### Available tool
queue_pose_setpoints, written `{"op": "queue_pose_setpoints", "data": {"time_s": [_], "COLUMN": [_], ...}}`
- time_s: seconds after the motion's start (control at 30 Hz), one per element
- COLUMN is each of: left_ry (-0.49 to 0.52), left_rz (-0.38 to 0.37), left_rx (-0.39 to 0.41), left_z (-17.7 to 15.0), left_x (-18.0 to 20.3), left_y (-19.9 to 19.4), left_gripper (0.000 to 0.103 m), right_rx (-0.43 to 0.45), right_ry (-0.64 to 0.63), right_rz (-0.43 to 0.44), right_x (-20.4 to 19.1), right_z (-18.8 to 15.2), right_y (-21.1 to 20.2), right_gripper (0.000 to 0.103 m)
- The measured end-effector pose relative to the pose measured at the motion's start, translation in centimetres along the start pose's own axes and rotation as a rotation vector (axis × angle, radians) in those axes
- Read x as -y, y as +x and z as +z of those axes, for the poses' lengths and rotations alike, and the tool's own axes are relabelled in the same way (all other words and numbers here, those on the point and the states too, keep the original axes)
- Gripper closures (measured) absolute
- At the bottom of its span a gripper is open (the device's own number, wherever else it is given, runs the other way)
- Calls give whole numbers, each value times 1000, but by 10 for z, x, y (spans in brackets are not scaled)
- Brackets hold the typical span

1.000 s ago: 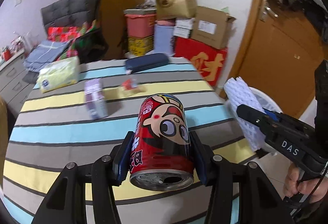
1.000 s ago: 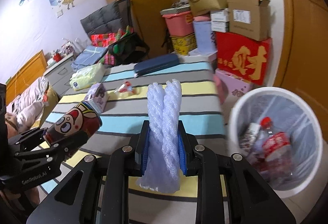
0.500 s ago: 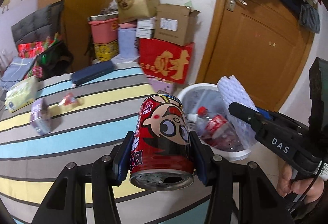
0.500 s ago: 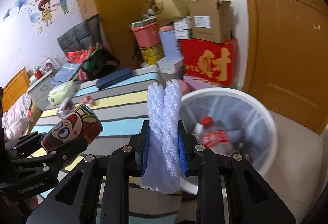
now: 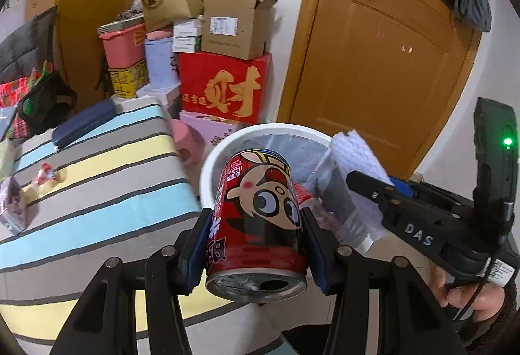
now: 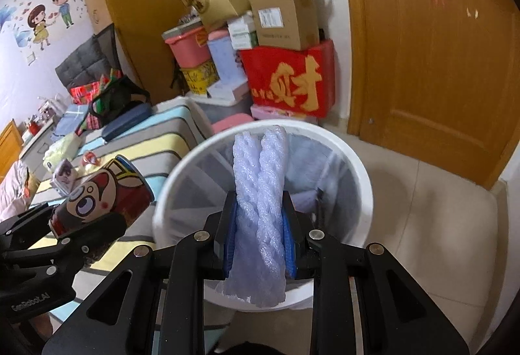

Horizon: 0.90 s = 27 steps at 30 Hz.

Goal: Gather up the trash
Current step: 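Open both tools over the bin to drop the net and can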

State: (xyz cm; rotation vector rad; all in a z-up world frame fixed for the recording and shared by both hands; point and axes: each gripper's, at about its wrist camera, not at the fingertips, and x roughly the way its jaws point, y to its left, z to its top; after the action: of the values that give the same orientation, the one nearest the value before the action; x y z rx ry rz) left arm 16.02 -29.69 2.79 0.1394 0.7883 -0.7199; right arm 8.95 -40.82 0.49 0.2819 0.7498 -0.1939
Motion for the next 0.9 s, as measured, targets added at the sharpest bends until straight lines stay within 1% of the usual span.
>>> {"op": "queue_pose_setpoints", "data": {"time_s": [0.07,0.17,0.23,0.33,0.4,0.47,0.53,0.57,0.67,0.73,0.77,0.8,0.9], "left_ry": [9,16,30,17,29,26,22,20,12,10,10,12,0], "left_rz": [-9,-1,3,-9,13,6,1,5,-2,2,7,10,9], "left_rx": [4,-15,-12,-19,-21,-17,-20,-16,-3,5,4,4,10], "left_z": [3,5,7,11,13,13,14,15,16,16,16,15,14], "left_x": [6,11,16,16,17,16,16,15,13,10,10,9,5], "left_y": [7,19,24,33,39,43,45,45,43,40,40,39,34], "left_gripper": [50,50,50,50,50,50,47,43,38,36,36,36,36], "right_rx": [-17,-35,-41,-57,-59,-67,-71,-76,-84,-76,-73,-70,-56], "right_ry": [1,0,0,-10,-11,-8,-10,-11,-11,-8,-5,0,14], "right_rz": [-13,-26,-31,-39,-49,-50,-59,-56,-64,-73,-69,-65,-68], "right_x": [7,14,18,22,24,27,30,30,31,31,31,32,32], "right_z": [0,0,1,2,4,5,6,6,6,4,5,4,5], "right_y": [6,12,15,21,23,27,29,30,31,29,29,28,23], "right_gripper": [78,78,78,78,78,77,77,76,68,53,48,46,46]}}
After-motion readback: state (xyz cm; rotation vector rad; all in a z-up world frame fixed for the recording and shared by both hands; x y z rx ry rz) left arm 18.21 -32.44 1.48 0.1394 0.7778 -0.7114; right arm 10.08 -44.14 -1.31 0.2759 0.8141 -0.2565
